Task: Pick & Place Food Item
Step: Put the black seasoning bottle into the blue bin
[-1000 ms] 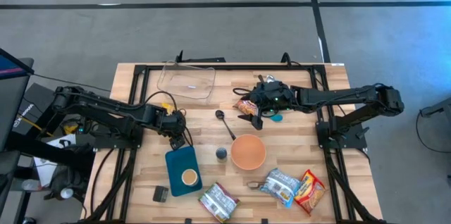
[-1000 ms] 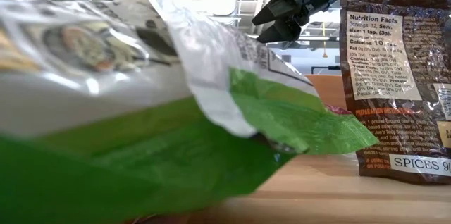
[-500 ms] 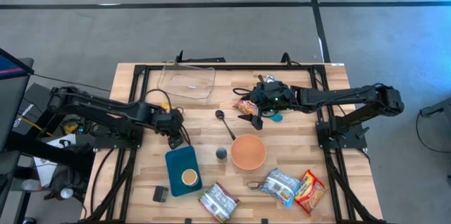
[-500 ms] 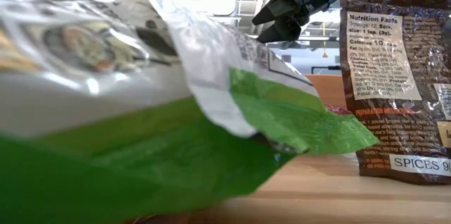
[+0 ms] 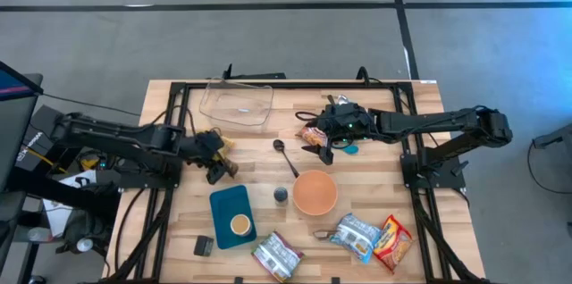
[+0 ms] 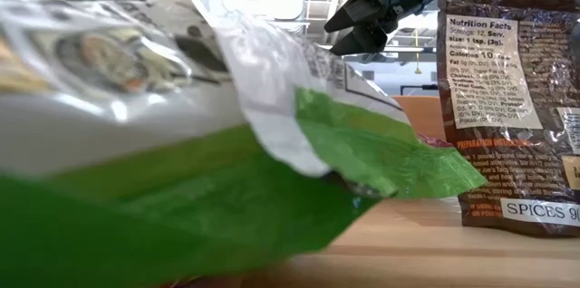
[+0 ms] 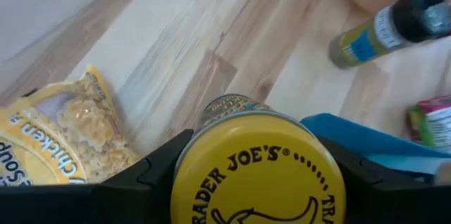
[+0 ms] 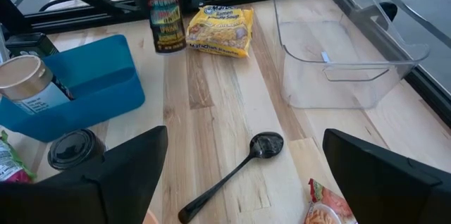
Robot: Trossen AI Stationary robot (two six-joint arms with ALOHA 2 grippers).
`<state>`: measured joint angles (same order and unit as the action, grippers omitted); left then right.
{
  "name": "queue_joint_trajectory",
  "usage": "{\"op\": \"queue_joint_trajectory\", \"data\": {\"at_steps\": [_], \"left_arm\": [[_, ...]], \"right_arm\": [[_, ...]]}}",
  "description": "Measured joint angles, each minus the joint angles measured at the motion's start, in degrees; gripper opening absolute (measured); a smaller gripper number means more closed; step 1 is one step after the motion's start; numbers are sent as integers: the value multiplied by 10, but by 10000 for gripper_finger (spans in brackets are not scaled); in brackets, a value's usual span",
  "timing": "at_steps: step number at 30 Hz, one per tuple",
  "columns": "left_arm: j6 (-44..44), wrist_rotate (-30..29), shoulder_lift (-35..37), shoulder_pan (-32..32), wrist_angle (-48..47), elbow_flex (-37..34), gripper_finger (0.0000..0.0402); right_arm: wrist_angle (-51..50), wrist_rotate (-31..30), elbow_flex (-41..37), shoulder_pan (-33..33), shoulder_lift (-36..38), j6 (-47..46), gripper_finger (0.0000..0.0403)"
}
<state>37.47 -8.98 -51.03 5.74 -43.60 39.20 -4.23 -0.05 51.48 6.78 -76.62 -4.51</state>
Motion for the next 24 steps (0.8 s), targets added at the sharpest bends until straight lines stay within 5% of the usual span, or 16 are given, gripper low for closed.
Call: {"op": "queue_joint_trajectory", "data": {"at_steps": [24], "left_arm": [[-27,8,50,121,120,0,220]], "right_arm": [[0,0,0,0,0,0,372]]}}
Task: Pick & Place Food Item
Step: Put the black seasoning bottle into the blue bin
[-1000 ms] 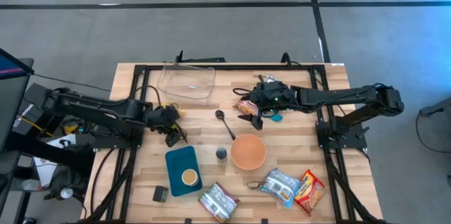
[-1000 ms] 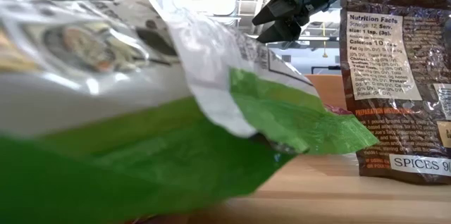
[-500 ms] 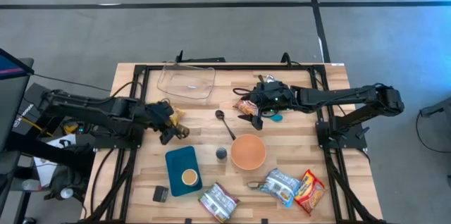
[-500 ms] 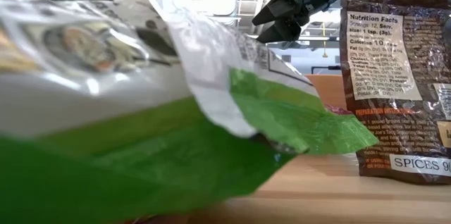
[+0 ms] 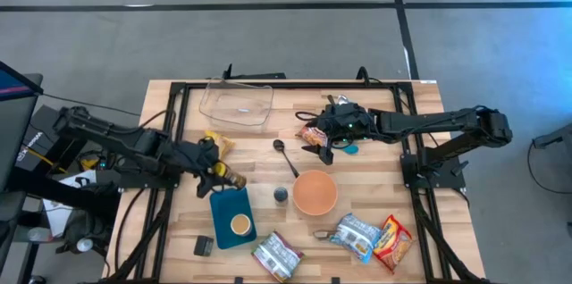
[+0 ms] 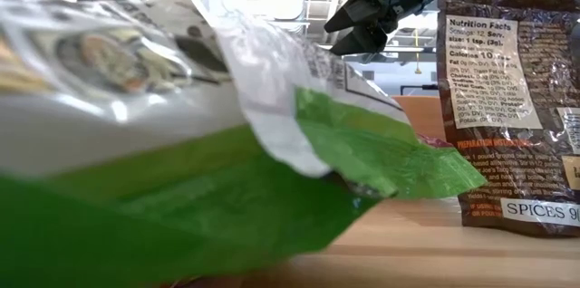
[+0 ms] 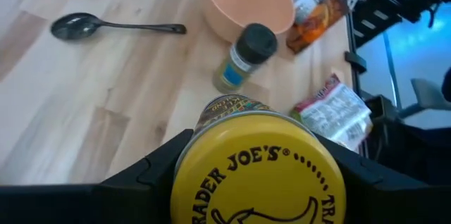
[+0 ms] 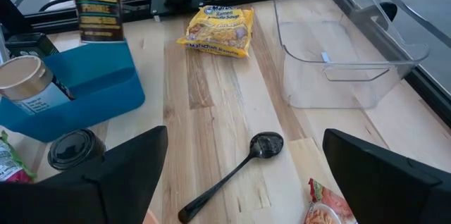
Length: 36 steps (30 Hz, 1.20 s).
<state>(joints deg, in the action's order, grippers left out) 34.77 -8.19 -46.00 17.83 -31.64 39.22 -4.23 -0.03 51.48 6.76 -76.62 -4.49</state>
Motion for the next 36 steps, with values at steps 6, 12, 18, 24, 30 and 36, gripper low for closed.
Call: {"op": "queue_joint_trajectory", "data": {"at_steps": [6,12,18,24,30,36], "left_arm": [[7,0,0,32,0,0,219],[40,-5,-15,70,4,0,218],[62,-5,-56,89,12,0,218],[77,-6,-99,89,5,0,218],[77,-6,-133,89,6,0,218],[77,-5,-160,97,5,0,218]], "right_arm": [[0,0,0,0,0,0,372],[0,0,0,0,0,0,372],[0,0,0,0,0,0,372],[0,0,0,0,0,0,372],[4,0,0,0,-13,0,372],[6,0,0,0,-44,0,372]]}}
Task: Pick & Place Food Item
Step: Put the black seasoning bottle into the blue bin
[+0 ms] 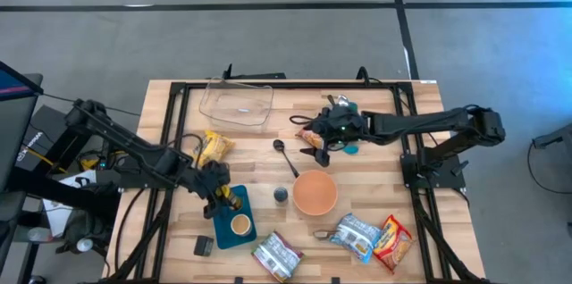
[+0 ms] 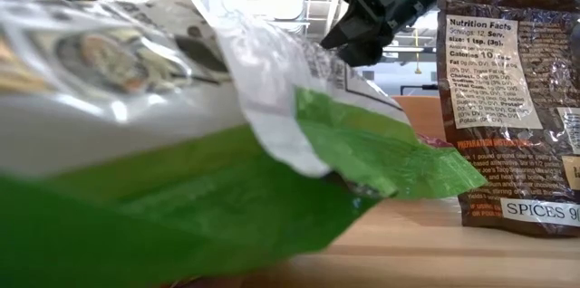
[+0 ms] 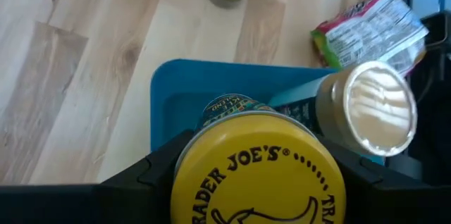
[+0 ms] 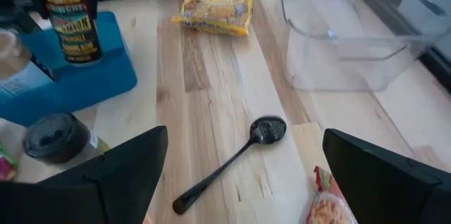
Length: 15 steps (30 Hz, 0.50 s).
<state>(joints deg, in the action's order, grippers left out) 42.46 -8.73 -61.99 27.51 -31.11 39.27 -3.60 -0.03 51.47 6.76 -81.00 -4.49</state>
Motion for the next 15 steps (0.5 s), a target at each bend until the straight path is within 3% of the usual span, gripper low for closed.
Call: {"op": "queue_joint_trajectory", "data": {"at_steps": [15], "left_arm": [[-23,-18,-75,2,-2,0,218]], "right_arm": [[25,0,0,-8,9,16,372]]}}
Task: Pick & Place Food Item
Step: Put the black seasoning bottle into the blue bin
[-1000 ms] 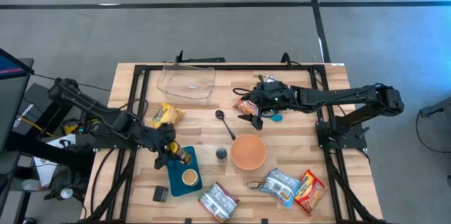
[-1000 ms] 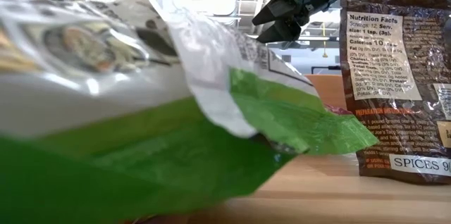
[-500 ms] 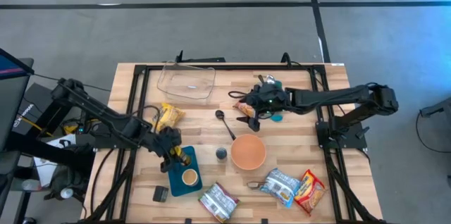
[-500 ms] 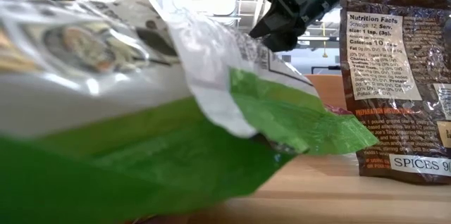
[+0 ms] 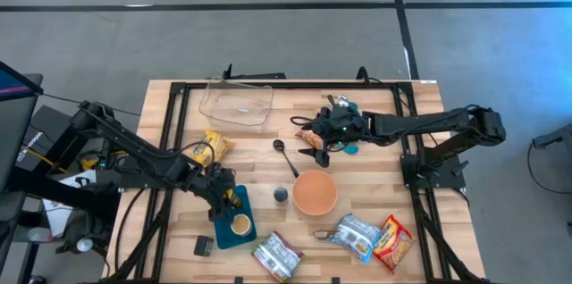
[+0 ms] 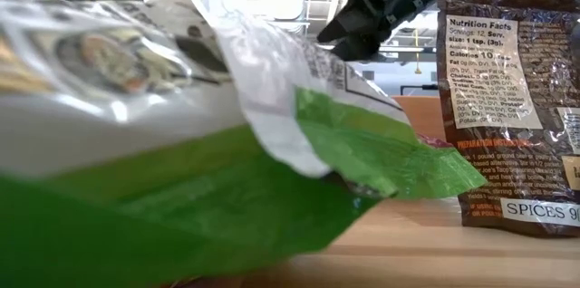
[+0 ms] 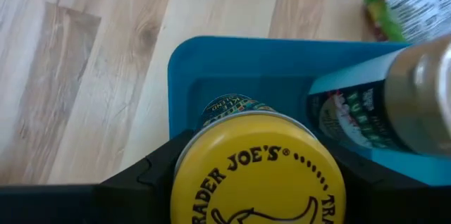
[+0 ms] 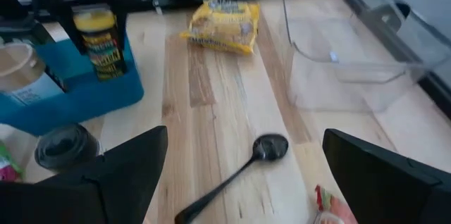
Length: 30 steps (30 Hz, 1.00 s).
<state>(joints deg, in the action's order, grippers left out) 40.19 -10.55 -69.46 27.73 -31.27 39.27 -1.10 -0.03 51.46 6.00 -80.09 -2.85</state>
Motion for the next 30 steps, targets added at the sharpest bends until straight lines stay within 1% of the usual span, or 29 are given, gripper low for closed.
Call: {"op": "queue_joint_trajectory", "data": {"at_steps": [15,21,30], "left_arm": [[-78,-11,-22,2,31,0,218],[-84,-11,-47,2,43,2,218],[-84,-10,-44,2,45,1,230]], "right_arm": [[-2,0,0,0,1,-1,372],[-2,0,0,0,1,-1,372],[-2,0,0,0,1,-1,372]]}}
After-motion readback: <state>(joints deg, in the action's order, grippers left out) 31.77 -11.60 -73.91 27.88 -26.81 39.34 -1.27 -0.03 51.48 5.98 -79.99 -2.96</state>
